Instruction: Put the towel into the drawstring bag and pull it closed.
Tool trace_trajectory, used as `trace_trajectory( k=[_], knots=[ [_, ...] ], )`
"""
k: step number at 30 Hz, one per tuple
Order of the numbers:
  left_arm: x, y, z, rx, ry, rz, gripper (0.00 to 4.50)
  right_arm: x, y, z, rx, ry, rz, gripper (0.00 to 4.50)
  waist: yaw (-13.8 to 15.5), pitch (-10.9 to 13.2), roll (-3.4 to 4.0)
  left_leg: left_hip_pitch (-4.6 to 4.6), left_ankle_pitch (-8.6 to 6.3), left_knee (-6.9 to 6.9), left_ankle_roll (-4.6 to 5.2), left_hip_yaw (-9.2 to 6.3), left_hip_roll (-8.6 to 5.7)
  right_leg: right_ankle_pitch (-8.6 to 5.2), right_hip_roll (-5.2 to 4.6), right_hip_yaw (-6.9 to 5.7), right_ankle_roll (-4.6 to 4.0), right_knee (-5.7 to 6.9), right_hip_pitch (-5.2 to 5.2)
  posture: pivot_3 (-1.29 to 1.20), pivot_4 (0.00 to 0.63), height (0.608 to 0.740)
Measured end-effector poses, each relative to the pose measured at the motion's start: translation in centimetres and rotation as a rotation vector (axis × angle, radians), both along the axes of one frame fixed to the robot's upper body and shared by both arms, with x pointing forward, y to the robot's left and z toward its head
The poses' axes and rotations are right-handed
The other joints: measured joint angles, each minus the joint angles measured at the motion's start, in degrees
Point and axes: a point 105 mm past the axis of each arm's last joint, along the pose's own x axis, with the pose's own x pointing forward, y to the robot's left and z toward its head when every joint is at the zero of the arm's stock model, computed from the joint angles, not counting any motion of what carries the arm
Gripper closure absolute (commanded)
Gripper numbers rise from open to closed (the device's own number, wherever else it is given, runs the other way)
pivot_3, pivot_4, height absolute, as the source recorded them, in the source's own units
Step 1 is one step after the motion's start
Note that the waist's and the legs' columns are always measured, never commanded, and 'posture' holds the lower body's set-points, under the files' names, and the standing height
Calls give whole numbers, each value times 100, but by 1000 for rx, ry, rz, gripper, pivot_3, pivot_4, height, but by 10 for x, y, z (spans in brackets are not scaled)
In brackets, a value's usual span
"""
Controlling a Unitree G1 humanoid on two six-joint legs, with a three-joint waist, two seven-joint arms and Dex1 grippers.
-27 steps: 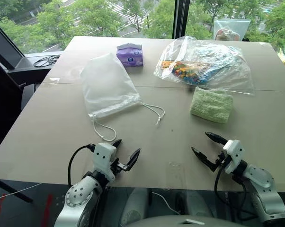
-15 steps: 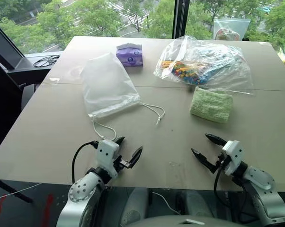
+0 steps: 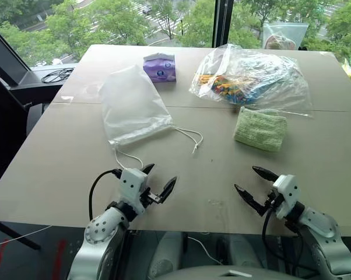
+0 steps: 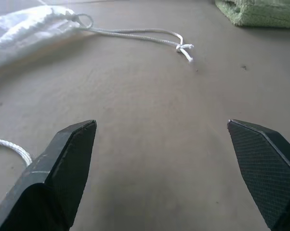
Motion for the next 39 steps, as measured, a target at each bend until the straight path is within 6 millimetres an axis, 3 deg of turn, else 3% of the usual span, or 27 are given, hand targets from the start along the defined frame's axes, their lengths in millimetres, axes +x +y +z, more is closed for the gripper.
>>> trace_trajectory(
  k=[6,14,28,37,39],
  knots=[
    [40,35,14,237,-145,173,0,-5,13,11,43,5,80,27,0,1,-2,4,1,2,0,0,2,3,8,1,4,3,4,0,150,740],
    [61,87,23,522,-213,276,0,-6,16,15,41,-11,94,27,-10,2,-3,7,1,3,0,5,2,5,9,6,5,13,2,0,150,740],
    [76,102,26,553,-257,300,0,-16,13,2,11,12,59,27,-6,2,-4,15,1,17,-1,8,2,6,4,10,7,51,-3,0,150,740],
    [93,109,33,554,-272,314,0,-18,20,7,7,-11,39,27,-7,3,-5,9,1,68,-2,7,5,6,5,11,10,79,-2,0,150,740],
    [96,111,35,556,-275,318,510,-18,25,5,9,-4,41,0,-8,3,-5,9,1,73,-2,7,5,7,4,11,10,80,-1,0,150,740]
  ],
)
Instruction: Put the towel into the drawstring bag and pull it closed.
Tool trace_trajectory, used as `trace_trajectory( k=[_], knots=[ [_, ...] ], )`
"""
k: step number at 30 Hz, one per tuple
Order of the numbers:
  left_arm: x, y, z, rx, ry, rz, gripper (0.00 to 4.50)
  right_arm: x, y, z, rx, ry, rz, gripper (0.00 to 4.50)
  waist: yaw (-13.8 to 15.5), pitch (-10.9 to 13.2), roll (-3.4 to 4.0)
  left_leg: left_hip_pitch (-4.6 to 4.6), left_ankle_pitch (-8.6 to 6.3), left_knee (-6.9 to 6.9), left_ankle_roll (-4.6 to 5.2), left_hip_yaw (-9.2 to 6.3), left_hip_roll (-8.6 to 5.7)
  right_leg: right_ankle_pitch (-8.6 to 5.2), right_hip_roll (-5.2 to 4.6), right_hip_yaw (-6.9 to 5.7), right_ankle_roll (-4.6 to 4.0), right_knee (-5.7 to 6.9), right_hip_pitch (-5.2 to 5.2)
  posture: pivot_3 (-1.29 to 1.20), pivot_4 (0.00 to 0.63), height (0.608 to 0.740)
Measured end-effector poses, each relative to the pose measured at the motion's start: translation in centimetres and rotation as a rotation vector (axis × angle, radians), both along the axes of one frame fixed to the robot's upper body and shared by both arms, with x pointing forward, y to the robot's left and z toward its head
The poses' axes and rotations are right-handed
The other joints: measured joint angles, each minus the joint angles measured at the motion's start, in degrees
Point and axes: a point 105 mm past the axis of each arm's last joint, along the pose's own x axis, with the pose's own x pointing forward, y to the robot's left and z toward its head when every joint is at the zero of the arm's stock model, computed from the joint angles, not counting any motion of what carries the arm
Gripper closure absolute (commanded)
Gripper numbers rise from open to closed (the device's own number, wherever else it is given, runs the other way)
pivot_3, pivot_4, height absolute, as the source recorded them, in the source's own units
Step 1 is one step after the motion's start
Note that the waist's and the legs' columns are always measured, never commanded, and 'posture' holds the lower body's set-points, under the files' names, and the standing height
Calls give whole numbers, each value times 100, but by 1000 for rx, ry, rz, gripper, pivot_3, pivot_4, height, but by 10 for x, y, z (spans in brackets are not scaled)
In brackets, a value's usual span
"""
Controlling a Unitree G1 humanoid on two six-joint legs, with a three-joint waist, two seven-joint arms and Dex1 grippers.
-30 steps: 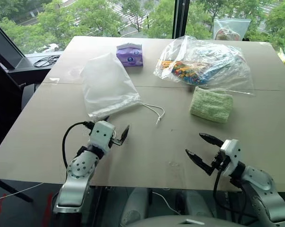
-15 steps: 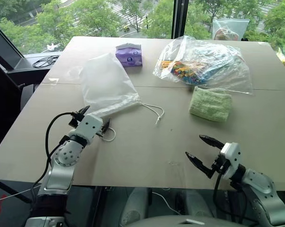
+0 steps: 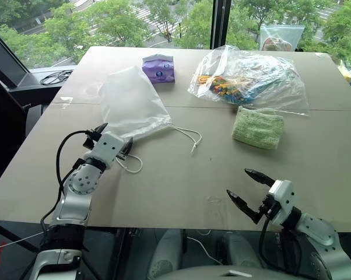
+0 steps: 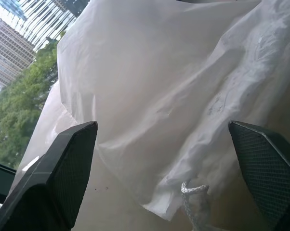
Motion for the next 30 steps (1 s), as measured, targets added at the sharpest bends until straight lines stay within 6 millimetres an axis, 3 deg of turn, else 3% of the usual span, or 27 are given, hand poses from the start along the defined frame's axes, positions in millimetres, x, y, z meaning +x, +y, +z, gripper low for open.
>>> trace_trajectory(
  k=[8,9,23,28,30],
  knots=[
    [11,7,-7,33,43,28,3810,8,9,4,15,-20,-9,0,4,1,-2,-4,0,1,0,-1,0,1,2,-2,1,1,-1,0,150,740],
    [14,7,-5,41,39,27,4412,8,12,5,21,-21,-7,0,5,1,-2,-4,0,2,1,0,0,2,2,-2,1,1,0,0,150,740],
    [13,-1,0,69,13,-8,4467,9,21,22,61,-55,-13,0,-1,0,-3,-4,0,4,1,2,0,4,0,3,0,2,-1,0,150,740],
    [11,-14,32,69,-157,-21,4467,15,12,27,60,-73,-25,0,4,2,-5,-5,0,6,0,1,1,5,-2,2,-2,2,-1,0,150,740],
    [8,-12,54,78,-262,19,4467,23,-2,29,54,-84,-73,0,2,2,-6,-5,0,7,1,2,0,6,-2,2,-1,2,-1,0,150,740]
  ],
)
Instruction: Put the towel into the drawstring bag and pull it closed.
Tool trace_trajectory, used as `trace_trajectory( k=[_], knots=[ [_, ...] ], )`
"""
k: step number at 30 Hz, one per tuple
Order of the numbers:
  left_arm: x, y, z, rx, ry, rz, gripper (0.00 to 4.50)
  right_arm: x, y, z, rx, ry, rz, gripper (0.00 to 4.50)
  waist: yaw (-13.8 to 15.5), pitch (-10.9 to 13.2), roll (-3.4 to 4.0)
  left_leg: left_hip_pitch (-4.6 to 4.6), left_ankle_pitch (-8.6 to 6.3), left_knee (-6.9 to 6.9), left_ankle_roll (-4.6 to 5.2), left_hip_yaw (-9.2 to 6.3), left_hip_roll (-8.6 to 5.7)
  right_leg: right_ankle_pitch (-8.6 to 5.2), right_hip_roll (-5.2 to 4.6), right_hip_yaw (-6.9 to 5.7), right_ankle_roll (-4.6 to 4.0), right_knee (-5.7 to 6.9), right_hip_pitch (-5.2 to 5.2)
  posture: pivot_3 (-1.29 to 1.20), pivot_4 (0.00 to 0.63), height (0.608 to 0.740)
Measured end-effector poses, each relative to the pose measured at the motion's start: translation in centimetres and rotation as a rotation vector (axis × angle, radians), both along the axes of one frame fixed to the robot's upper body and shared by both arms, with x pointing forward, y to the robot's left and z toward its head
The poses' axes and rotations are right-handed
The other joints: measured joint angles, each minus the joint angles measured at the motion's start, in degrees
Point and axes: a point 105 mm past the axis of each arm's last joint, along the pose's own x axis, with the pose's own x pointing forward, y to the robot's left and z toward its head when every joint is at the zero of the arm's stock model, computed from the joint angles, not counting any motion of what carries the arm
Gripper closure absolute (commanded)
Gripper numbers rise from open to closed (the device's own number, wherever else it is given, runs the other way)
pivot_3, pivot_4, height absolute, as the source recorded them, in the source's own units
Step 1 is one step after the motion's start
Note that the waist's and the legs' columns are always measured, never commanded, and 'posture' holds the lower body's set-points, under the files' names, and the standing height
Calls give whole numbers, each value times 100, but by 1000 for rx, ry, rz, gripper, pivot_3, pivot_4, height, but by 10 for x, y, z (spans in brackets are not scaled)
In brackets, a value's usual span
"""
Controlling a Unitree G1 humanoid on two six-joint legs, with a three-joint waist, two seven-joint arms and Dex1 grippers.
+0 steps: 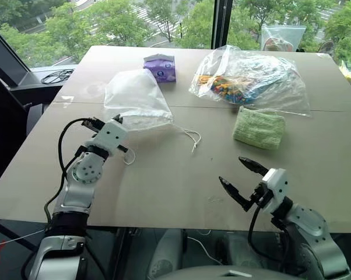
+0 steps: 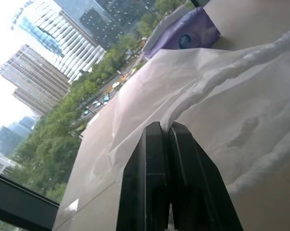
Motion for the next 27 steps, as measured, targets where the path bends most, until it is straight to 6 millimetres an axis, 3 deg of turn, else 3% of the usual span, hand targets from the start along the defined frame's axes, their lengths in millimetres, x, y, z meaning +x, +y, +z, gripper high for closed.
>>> trace_trajectory(
  k=[5,10,15,21,23,27],
  knots=[
    [-6,-4,25,-32,-131,46,4467,22,-21,7,-43,-57,-123,0,-3,0,0,2,0,0,0,2,-1,0,4,0,1,5,0,0,150,740],
    [-3,-18,14,-109,-82,45,4467,49,-36,10,-293,-162,-201,0,-5,0,0,2,1,7,0,10,-2,5,10,7,10,5,0,0,150,740],
    [0,-37,6,-162,-41,14,4467,76,-30,0,-521,-217,-184,0,-26,1,0,4,2,10,1,14,-2,7,16,15,12,10,-1,0,150,740],
    [-1,-38,1,-183,-22,25,4467,116,-26,-2,-714,-263,-157,0,-75,2,-1,7,2,16,1,21,-1,21,24,20,2,10,1,0,150,740],
    [-2,-37,0,-183,-20,27,4467,139,-37,2,-784,-263,-185,0,-98,1,-2,11,3,23,3,20,-1,27,25,20,10,9,10,0,150,740],
    [-6,-31,-6,-181,-3,47,4467,164,-50,7,-805,-245,-264,0,-84,0,-6,10,3,29,3,15,-2,31,22,22,10,9,14,0,150,740]
  ],
)
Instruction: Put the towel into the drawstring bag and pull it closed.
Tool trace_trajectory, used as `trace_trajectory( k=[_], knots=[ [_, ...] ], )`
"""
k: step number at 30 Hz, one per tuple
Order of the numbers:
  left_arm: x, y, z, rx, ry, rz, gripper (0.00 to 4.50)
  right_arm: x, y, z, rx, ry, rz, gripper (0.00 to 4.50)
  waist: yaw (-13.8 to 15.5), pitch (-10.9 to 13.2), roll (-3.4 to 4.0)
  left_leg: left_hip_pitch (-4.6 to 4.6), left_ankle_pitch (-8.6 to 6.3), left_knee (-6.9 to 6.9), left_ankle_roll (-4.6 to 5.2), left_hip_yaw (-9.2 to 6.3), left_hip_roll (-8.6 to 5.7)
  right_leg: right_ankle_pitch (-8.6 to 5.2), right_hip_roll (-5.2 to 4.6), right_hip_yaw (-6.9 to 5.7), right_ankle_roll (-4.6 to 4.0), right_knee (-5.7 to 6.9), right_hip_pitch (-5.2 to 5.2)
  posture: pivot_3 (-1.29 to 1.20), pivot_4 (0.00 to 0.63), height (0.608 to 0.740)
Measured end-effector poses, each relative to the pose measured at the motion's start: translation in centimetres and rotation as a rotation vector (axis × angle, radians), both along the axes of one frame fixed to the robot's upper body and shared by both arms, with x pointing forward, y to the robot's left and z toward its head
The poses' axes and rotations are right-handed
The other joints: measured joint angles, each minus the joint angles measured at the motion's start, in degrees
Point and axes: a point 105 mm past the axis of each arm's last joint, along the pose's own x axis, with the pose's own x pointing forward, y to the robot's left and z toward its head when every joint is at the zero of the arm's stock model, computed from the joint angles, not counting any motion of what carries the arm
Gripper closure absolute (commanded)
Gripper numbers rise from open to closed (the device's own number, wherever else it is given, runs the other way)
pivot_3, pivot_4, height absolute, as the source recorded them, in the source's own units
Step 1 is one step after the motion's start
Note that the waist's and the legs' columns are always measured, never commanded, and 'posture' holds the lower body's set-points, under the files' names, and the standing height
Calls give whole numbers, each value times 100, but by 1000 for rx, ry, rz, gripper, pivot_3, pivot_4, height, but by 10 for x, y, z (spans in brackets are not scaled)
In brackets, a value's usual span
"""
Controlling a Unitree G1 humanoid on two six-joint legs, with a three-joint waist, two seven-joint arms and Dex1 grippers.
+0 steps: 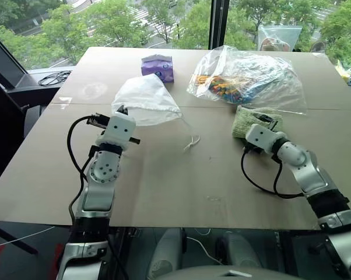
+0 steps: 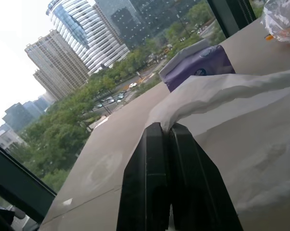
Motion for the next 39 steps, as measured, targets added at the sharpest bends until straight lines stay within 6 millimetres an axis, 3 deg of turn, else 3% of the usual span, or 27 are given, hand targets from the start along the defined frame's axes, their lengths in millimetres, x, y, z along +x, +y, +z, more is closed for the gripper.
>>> trace_trajectory(
  k=[4,9,15,21,24,26,31,34,36,39],
  knots=[
    [-2,2,-1,-2,2,9,4467,17,-3,-2,74,51,-81,0,-43,-1,-1,7,2,3,2,2,1,18,1,8,5,1,4,0,150,740],
    [-11,11,-2,-4,-4,48,4467,38,-22,-9,355,228,-295,0,-24,-4,-4,15,19,10,24,-2,1,59,-5,7,7,-13,14,0,150,740],
    [-16,16,-6,-7,9,72,4467,40,-42,-21,551,387,-461,0,105,-32,-8,4,18,9,23,15,-3,62,-49,4,16,-19,16,0,150,740],
    [-16,15,-6,-32,11,70,4500,39,-45,-27,595,439,-529,2648,106,-86,-52,-3,18,7,23,26,-3,64,-57,2,12,-31,14,0,150,740],
    [-15,12,-7,-47,15,61,4500,39,-48,-26,608,430,-550,3832,99,-98,-63,-4,19,-8,24,27,-2,73,-52,-1,-5,-51,14,0,150,740],
    [-15,11,-7,-48,14,57,4500,39,-48,-26,623,430,-552,4351,93,-101,-66,-4,19,-12,25,30,-1,74,-51,-1,-6,-57,14,0,150,740],
    [-11,8,-3,-72,9,43,4500,36,-51,-24,705,388,-546,4366,110,-97,-61,-16,18,-12,26,33,0,69,-55,-4,5,-74,14,0,150,740],
    [-8,4,-5,-109,30,18,4500,31,-45,-15,759,340,-453,4368,83,-80,-38,-29,18,-20,29,37,0,67,-56,-1,13,-91,5,0,150,740],
    [-6,1,-6,-137,43,-3,4500,23,-37,-13,781,326,-364,4368,68,-74,-28,-51,34,-23,54,39,5,77,-46,-1,0,-92,-17,0,150,740],
    [2,-12,-7,-266,85,-60,4500,-7,-1,-2,800,326,-80,4368,11,-66,-12,-135,37,-22,57,53,18,90,-22,10,26,-69,-106,0,150,740]
  ],
)
